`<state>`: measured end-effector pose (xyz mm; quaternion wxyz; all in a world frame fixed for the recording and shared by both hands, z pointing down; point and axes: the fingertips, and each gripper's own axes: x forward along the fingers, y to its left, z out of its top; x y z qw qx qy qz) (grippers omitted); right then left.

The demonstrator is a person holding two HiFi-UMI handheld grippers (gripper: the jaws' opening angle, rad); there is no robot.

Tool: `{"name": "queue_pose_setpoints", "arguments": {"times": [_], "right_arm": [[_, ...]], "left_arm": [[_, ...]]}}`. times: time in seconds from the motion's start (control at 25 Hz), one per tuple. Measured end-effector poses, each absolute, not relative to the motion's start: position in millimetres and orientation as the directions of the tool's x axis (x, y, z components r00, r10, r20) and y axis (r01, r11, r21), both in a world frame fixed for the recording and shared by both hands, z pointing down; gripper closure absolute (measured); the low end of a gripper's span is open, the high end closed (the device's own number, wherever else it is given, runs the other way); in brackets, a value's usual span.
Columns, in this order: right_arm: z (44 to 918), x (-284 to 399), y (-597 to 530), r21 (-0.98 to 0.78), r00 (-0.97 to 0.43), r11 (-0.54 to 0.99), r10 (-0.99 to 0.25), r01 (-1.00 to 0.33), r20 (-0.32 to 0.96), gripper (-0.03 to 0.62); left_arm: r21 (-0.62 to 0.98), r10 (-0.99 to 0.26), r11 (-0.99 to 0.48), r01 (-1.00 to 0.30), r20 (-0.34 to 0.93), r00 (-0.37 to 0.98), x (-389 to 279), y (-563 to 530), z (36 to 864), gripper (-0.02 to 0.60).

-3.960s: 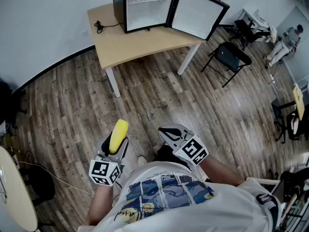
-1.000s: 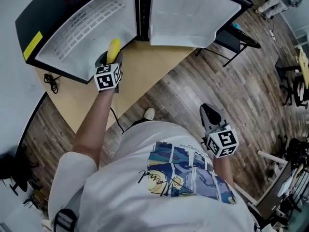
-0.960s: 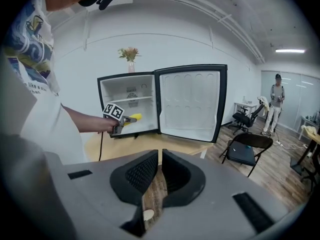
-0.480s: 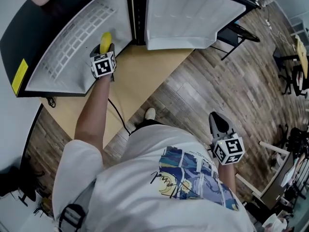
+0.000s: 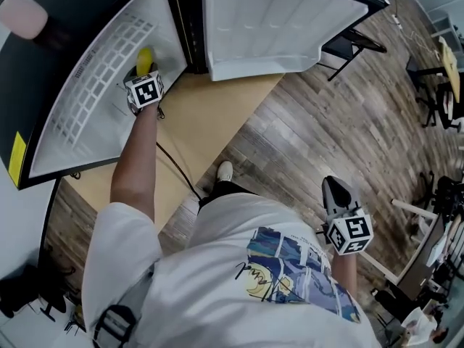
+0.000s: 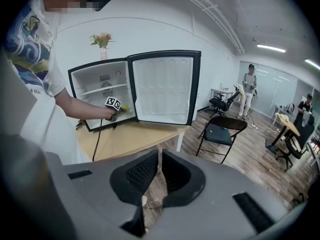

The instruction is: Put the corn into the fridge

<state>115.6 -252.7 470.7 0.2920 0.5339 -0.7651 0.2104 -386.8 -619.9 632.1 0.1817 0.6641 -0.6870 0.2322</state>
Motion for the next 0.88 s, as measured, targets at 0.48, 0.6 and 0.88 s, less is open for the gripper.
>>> {"name": "queue_pose_setpoints", "arguments": {"times": [0.48, 0.6, 0.88], "right_arm": [[475.8, 124.4, -249.4, -0.029, -0.254, 0.323, -0.685, -0.946, 0.683, 0.566], [476.5, 128.7, -245.1, -0.032, -0.257, 0.322, -0.686, -0.946, 0.680, 0.566], [477.2, 137.6, -229.9, -0.045, -0.271, 0.327, -0.690, -0.944, 0.671, 0.566]], "left_arm": [[-0.171, -0.800, 0.018, -0.985, 0.589, -0.117, -389.4, -635.4, 639.5, 0.327], [-0.172, -0.799, 0.021, -0.985, 0.589, -0.120, -388.2, -634.5, 640.1, 0.327], [-0.180, -0.770, 0.059, -0.982, 0.618, -0.159, -392.3, -614.9, 639.0, 0.281]]}}
